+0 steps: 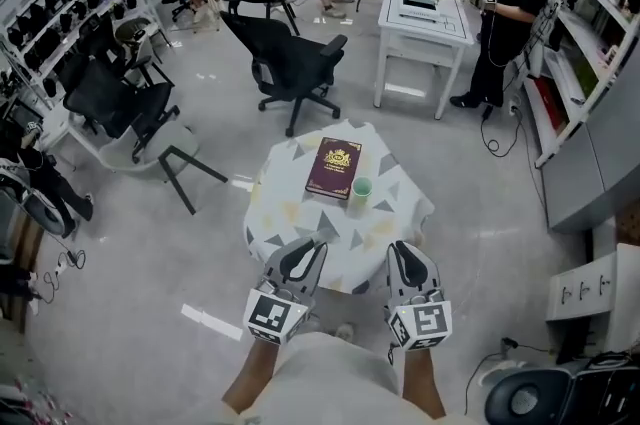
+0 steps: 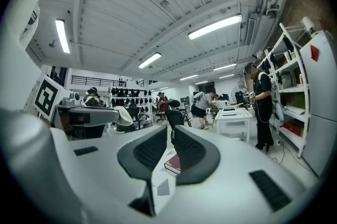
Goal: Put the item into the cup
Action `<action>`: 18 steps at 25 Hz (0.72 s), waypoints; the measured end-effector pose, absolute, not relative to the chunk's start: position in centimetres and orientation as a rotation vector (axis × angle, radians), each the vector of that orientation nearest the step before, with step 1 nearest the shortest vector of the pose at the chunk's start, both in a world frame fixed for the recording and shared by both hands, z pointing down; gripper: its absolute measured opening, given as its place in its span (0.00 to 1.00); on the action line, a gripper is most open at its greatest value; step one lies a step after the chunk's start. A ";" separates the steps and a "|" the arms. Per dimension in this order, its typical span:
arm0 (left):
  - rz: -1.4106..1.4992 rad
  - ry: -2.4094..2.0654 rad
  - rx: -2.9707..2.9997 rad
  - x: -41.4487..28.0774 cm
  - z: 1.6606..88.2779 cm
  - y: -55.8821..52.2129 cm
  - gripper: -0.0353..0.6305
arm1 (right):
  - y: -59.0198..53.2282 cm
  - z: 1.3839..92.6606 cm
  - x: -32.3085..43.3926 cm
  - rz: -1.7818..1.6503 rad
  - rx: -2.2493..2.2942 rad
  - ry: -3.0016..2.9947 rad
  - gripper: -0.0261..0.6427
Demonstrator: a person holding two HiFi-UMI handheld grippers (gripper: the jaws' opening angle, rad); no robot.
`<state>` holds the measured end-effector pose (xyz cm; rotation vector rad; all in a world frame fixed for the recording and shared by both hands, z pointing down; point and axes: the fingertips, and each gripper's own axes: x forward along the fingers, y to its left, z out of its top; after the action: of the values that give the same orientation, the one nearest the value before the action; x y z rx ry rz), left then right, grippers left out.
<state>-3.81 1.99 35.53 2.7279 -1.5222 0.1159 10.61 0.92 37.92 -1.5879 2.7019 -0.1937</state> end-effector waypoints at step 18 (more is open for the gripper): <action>0.076 -1.476 2.771 -3.6 35.3 -3.0 0.14 | -3.1 37.1 11.1 -0.150 -1.657 2.654 0.11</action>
<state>-3.60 -2.98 35.25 2.7706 -1.4761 0.0759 11.13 -3.06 37.12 -1.6569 2.6544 -0.1503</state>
